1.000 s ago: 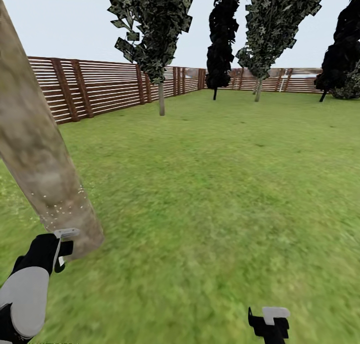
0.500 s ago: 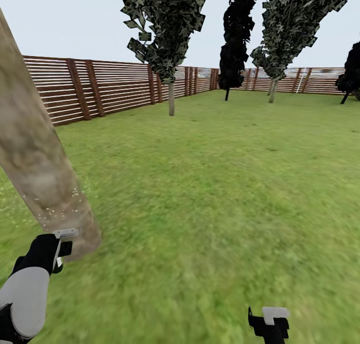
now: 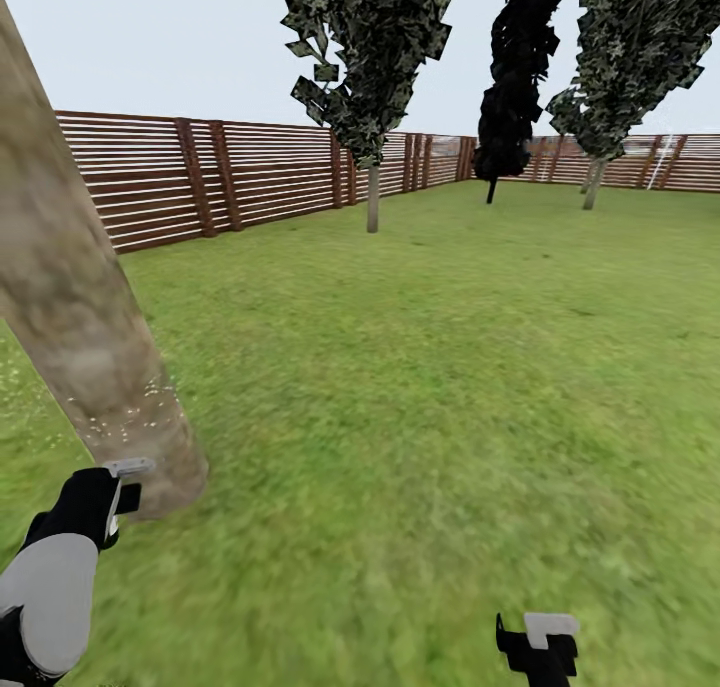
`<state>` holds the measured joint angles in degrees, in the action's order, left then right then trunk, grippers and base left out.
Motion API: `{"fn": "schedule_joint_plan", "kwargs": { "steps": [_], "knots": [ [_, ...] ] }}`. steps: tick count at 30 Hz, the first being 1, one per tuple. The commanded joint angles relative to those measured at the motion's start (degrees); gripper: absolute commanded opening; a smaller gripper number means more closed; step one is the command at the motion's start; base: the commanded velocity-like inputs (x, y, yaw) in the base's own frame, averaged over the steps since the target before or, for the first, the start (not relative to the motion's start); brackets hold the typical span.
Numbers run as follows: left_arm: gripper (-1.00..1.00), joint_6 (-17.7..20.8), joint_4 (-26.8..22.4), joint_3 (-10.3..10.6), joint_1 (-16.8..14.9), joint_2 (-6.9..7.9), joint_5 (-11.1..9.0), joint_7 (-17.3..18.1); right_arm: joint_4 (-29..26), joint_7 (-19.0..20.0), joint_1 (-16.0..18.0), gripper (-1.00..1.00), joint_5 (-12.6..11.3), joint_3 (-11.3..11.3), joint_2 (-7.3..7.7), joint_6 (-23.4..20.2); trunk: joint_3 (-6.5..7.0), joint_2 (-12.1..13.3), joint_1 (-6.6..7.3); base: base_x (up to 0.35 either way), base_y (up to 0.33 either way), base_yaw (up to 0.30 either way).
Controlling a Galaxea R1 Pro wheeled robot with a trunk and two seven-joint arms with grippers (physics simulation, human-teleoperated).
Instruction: In the garden, pick up the pesticide atomizer on the floor and spray pesticide onto both trees until each tree trunk is fully covered.
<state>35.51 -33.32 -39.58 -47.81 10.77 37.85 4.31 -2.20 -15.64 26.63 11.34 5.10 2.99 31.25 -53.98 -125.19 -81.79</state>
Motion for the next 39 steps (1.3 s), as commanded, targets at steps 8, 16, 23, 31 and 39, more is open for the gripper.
{"fn": "schedule_joint_plan", "kwargs": {
  "steps": [8,16,23,31,39],
  "knots": [
    [-1.0,0.0,-0.2,-0.1,0.0,0.08,0.0,0.0,0.0,0.0,0.0,1.0,0.0,0.0,0.0,0.0,0.0,0.0,0.0,0.197,-0.242,0.175],
    [-1.0,0.0,-0.4,-0.1,0.0,-0.28,-0.1,0.0,0.0,0.0,0.0,1.0,0.0,0.0,0.0,0.0,0.0,0.0,0.0,0.235,-0.229,0.093],
    [-1.0,1.2,-0.6,0.1,-3.9,0.47,-0.2,0.7,0.0,0.0,0.0,1.0,0.0,0.0,0.02,-0.1,0.0,0.0,0.0,0.031,-0.021,0.274],
    [-1.0,4.9,-0.6,0.4,-7.2,7.25,0.0,0.8,-0.1,0.0,0.0,1.0,0.0,0.1,0.09,-0.1,0.0,0.0,0.0,0.0,0.0,0.23],
    [-1.0,6.2,-0.3,2.8,-12.1,6.78,0.3,0.9,-0.1,-0.1,0.0,1.0,0.0,0.1,0.26,0.0,0.0,0.0,0.0,0.0,0.0,0.009]
  ]
}}
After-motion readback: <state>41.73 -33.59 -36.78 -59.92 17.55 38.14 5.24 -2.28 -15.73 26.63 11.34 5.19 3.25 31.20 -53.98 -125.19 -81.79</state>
